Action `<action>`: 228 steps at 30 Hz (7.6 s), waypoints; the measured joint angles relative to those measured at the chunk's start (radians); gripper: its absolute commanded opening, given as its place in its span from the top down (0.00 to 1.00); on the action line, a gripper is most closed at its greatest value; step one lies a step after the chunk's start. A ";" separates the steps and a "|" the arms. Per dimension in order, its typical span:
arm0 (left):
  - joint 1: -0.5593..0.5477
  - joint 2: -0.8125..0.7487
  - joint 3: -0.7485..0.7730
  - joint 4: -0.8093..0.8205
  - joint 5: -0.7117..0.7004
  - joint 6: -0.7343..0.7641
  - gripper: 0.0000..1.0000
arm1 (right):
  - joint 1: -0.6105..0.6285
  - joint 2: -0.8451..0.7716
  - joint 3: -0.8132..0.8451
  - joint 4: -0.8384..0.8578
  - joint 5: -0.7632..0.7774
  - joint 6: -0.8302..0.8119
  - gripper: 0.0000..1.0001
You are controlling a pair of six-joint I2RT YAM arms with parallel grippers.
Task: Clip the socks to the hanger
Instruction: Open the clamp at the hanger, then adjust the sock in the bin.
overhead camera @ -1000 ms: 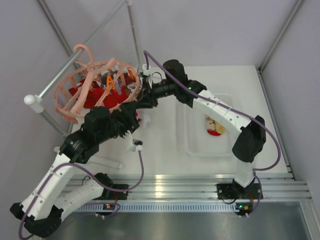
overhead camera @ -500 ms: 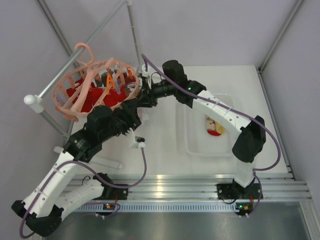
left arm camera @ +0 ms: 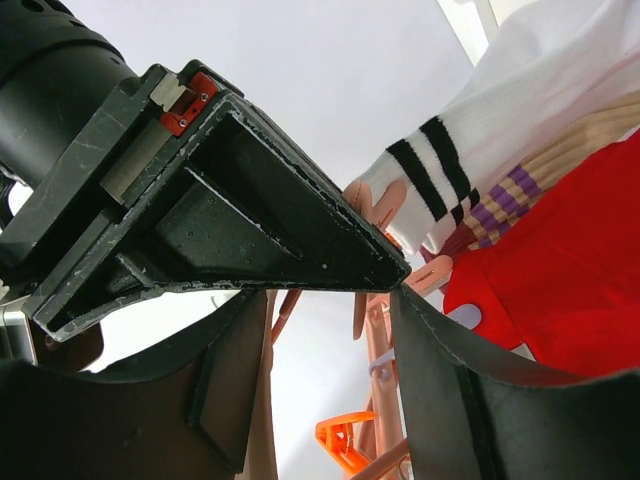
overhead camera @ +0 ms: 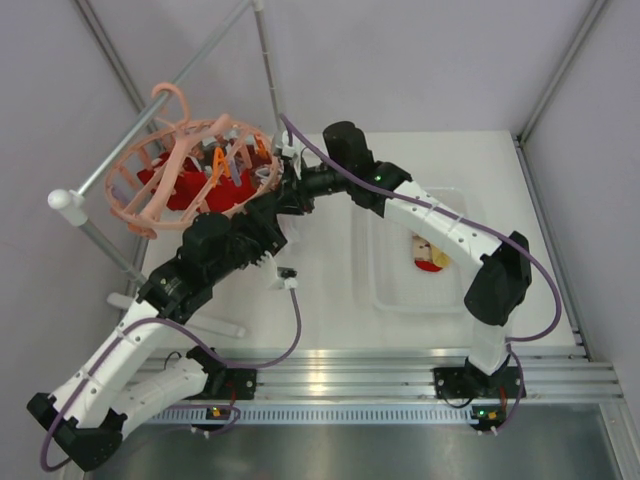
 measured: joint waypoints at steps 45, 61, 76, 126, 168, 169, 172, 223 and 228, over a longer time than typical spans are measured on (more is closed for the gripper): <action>-0.006 0.006 -0.009 0.092 -0.036 0.018 1.00 | -0.255 -0.195 -0.181 -0.082 -0.091 -0.032 0.41; -0.004 -0.027 -0.042 0.111 -0.018 0.018 1.00 | -0.636 -0.387 -0.546 -0.452 0.271 -0.316 0.37; -0.004 -0.036 -0.050 0.112 -0.007 0.018 1.00 | -0.770 -0.203 -0.592 -0.436 0.496 -0.399 0.51; -0.002 -0.050 -0.068 0.114 -0.008 0.018 1.00 | -0.651 -0.383 -0.686 -0.453 0.397 -0.332 0.64; -0.002 -0.065 -0.081 0.114 -0.015 0.018 1.00 | -0.467 -0.150 -0.594 -0.315 0.552 -0.173 0.65; -0.002 -0.066 -0.081 0.114 -0.015 0.018 1.00 | -0.467 -0.151 -0.608 -0.317 0.559 -0.135 0.64; -0.002 -0.069 -0.081 0.114 -0.015 0.018 1.00 | -0.467 -0.150 -0.653 -0.331 0.579 -0.045 0.63; -0.002 -0.088 -0.100 0.115 -0.025 0.018 1.00 | -0.426 -0.296 -0.784 -0.225 0.509 -0.344 0.43; -0.002 -0.088 -0.100 0.115 -0.031 0.018 1.00 | -0.449 -0.295 -0.844 -0.127 0.502 -0.288 0.43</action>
